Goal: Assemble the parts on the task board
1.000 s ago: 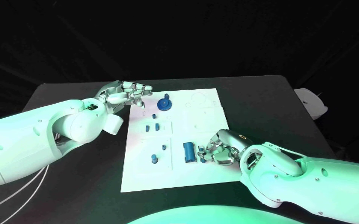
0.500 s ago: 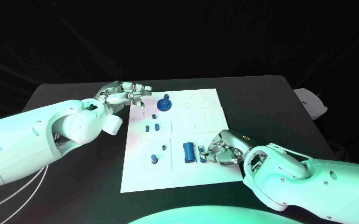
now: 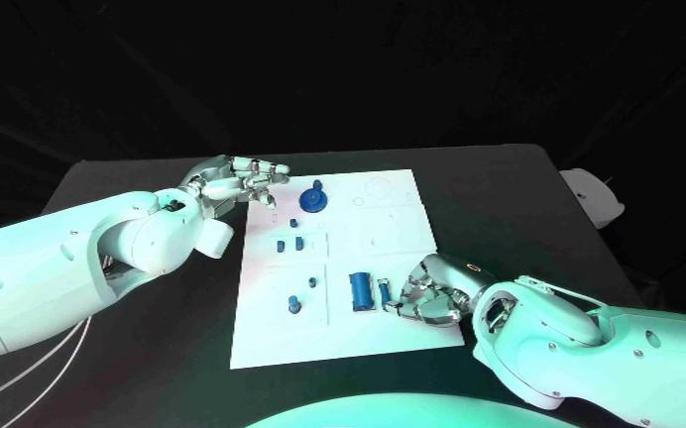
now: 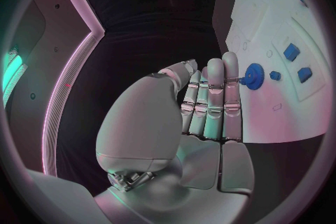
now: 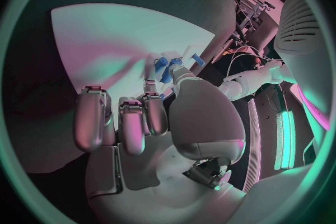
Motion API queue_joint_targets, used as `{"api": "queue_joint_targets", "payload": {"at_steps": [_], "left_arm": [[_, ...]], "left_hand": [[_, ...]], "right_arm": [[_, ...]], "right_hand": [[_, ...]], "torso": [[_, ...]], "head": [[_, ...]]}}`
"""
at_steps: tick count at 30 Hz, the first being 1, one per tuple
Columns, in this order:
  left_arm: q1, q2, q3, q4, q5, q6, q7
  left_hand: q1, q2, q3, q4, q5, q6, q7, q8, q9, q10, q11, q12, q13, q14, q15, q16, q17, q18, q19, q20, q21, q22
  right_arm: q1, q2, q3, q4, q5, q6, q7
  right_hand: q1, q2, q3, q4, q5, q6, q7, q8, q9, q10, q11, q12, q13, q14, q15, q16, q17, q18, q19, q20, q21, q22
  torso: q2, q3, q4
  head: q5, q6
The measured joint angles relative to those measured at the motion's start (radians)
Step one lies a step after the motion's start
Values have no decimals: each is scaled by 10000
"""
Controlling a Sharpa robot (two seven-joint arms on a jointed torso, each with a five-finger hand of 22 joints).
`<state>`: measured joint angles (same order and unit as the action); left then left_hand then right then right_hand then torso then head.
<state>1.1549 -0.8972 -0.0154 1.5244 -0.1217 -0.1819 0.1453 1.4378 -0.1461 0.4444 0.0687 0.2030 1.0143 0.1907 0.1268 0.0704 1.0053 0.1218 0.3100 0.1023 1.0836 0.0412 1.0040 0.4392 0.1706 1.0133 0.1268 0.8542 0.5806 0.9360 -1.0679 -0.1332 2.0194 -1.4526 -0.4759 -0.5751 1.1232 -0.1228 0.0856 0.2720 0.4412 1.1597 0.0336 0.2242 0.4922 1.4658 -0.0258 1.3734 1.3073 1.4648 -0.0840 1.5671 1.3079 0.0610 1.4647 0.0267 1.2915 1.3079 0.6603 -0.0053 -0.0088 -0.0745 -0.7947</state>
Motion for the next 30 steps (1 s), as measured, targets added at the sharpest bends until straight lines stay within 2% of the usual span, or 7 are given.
{"api": "queue_joint_targets", "payload": {"at_steps": [9,25,28,30], "left_arm": [[0,-4,0,-2,-1,3,-2],[0,-16,0,2,-1,12,-8],[0,-13,0,2,-1,15,-9],[0,-11,0,0,-1,16,-10]], "left_hand": [[0,0,0,0,0,0,0,0,0,0,0,0,0,0,0,0,1,1,0,0,0,0],[0,0,0,0,0,0,0,0,0,-35,35,0,0,0,0,0,-12,0,0,0,0,0],[0,0,0,0,0,0,0,0,0,-35,35,0,0,0,0,0,-12,-1,0,0,0,0],[0,0,0,0,0,0,0,0,0,-36,35,0,0,0,0,0,-12,0,0,0,0,0]], "right_arm": [[-1,53,-1,-74,37,232,27],[-1,330,1,-478,29,191,36],[-1,402,1,-606,28,192,36],[2,449,1,-667,29,193,36]], "right_hand": [[1,1,-29,-27,0,0,0,0,12,0,0,0,8,0,0,0,-1,0,0,0,0,-1],[93,93,-167,110,0,36,36,0,66,0,0,0,7,5,-5,0,-2,-1,0,0,38,-3],[240,240,-226,50,-28,54,19,2,95,5,-69,0,6,37,-37,0,-3,0,36,-35,38,-3],[422,338,-298,-22,-237,70,3,38,133,1,-73,0,6,37,-37,0,-3,0,36,-36,38,-3]], "torso": [[7,1,12],[11,0,15],[9,0,15],[8,0,15]], "head": [[12,-12],[33,-26],[35,-27],[40,-27]]}}
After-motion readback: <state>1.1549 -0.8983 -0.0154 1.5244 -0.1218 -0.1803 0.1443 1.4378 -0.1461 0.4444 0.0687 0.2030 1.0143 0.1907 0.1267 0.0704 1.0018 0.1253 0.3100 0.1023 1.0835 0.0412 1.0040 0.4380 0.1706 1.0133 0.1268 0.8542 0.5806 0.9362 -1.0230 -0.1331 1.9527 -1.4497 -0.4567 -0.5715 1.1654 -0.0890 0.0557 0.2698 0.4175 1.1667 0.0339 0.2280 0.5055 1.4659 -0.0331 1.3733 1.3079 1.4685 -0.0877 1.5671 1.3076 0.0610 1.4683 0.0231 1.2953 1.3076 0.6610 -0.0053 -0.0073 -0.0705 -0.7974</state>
